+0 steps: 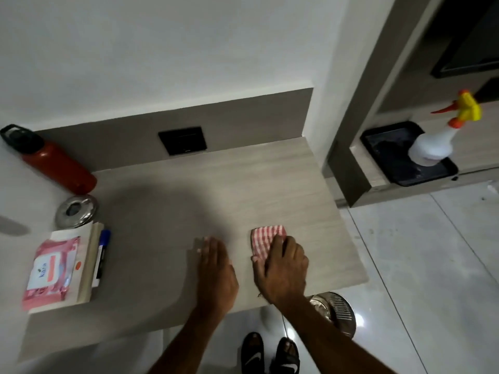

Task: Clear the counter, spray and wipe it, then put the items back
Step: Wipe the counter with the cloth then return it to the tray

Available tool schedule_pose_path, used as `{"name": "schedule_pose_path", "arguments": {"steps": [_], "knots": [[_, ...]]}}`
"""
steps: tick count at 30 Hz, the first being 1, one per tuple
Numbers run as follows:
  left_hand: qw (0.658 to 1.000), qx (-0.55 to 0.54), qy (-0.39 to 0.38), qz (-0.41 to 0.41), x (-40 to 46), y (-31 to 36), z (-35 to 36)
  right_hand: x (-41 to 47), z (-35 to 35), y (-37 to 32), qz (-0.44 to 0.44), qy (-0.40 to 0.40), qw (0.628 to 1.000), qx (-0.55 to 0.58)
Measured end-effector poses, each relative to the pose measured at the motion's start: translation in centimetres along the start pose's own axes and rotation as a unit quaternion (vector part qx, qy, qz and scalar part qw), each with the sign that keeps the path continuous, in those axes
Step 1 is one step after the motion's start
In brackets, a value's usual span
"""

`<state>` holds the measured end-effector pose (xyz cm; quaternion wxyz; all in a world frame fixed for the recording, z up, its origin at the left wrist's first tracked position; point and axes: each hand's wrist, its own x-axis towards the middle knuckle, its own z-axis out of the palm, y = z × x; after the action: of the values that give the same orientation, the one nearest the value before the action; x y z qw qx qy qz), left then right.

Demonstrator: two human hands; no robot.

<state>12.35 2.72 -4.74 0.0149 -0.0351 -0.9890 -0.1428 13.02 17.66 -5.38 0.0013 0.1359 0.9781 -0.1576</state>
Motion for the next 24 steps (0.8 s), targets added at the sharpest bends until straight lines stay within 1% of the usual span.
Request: {"name": "schedule_pose_path", "arguments": {"steps": [1, 4, 6, 9, 11, 13, 15, 16, 17, 18, 20, 21, 22, 24], "knots": [[1.000, 0.019, -0.013, 0.008, 0.3, -0.2, 0.2, -0.2, 0.4, 0.0, 0.000, -0.001, 1.000, -0.013], [0.997, 0.060, -0.020, 0.039, 1.1, 0.0, 0.9, 0.2, 0.4, 1.7, -0.012, 0.009, 0.999, -0.028], [0.997, 0.061, -0.018, 0.047, 1.1, 0.8, 1.2, 0.8, -0.1, 4.0, 0.004, 0.032, 0.999, -0.035], [0.997, 0.053, -0.033, 0.047, 1.6, 2.9, 1.1, 2.5, -2.0, 8.9, 0.058, 0.065, 0.995, -0.038], [0.997, 0.038, -0.054, 0.044, 2.4, 5.2, 1.2, 4.0, -3.4, 12.1, 0.055, 0.054, 0.997, -0.026], [0.997, -0.005, -0.066, 0.035, 4.2, 9.4, 1.8, 5.7, -4.7, 15.2, 0.050, 0.018, 0.998, 0.028], [0.993, -0.083, -0.074, 0.041, 6.4, 15.3, 2.7, 7.4, -5.9, 18.1, 0.072, -0.017, 0.988, 0.135], [0.984, -0.148, -0.098, 0.026, 7.7, 18.7, 3.0, 8.3, -6.6, 19.6, 0.084, -0.022, 0.975, 0.204], [0.964, -0.231, -0.130, -0.007, 9.1, 21.9, 3.1, 9.1, -7.3, 20.9, 0.090, -0.023, 0.958, 0.271], [0.930, -0.319, -0.176, -0.054, 10.7, 25.6, 3.2, 10.1, -8.2, 22.7, 0.091, -0.026, 0.942, 0.321], [0.842, -0.450, -0.256, -0.150, 13.7, 32.2, 3.7, 12.6, -10.2, 26.0, 0.082, -0.028, 0.922, 0.378], [0.805, -0.488, -0.279, -0.190, 15.2, 34.9, 3.9, 14.0, -11.1, 27.5, 0.073, -0.025, 0.914, 0.399], [0.780, -0.506, -0.296, -0.219, 16.7, 37.1, 4.3, 15.4, -12.1, 29.0, 0.062, -0.022, 0.909, 0.411], [0.749, -0.529, -0.309, -0.251, 19.5, 40.1, 4.9, 18.1, -13.9, 31.0, 0.032, -0.011, 0.911, 0.412]]}}
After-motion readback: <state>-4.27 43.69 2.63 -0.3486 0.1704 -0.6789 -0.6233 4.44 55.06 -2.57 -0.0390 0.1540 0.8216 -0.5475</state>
